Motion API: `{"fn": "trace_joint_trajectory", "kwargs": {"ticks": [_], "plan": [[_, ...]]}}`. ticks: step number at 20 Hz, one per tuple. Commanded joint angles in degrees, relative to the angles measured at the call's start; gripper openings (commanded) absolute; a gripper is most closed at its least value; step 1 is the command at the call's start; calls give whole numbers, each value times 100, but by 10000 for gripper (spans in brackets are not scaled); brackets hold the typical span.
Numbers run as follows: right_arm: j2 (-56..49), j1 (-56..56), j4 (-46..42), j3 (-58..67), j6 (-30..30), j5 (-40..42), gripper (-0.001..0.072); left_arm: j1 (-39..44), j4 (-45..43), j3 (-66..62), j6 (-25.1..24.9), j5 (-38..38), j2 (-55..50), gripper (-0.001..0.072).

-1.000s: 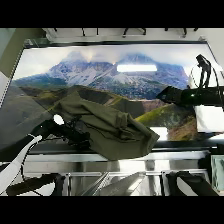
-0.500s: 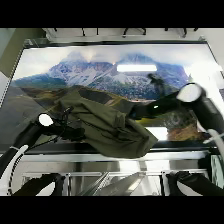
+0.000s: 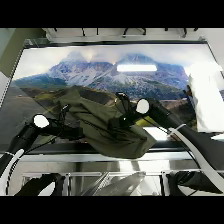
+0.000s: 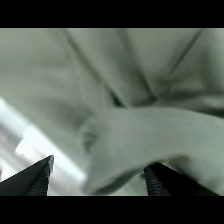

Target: Fold the shirts.

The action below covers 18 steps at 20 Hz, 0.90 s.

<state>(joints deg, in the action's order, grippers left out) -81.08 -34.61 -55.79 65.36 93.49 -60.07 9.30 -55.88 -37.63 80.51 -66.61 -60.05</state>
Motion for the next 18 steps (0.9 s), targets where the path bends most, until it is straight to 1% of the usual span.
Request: {"fn": "trace_joint_trajectory", "kwargs": {"ticks": [1,2,4,5,6,7,9,12,15,18], "plan": [[-367,-92,-184,2,389,503,612,-4,4,0,9,-90,11,13],[-352,-70,-404,2,584,470,582,-4,4,0,9,-94,11,14],[-258,-11,-758,9,719,317,387,-4,4,0,7,-76,11,13],[-212,2,-907,11,726,313,173,-4,0,0,4,-68,11,13],[-181,4,-960,15,726,326,30,-4,0,0,-15,-66,11,13],[-151,11,-929,31,726,299,30,-4,-4,0,-15,-70,11,13],[26,72,-586,76,708,63,29,-39,-15,-2,-37,-101,15,13],[835,422,-376,345,688,-544,29,-496,-74,-2,-212,-459,17,13],[2055,1357,-330,623,800,-748,28,-1390,-542,-2,-361,-1154,50,14],[3060,2761,-332,647,981,-881,29,-2286,-907,-2,-503,-1294,459,13]]}}
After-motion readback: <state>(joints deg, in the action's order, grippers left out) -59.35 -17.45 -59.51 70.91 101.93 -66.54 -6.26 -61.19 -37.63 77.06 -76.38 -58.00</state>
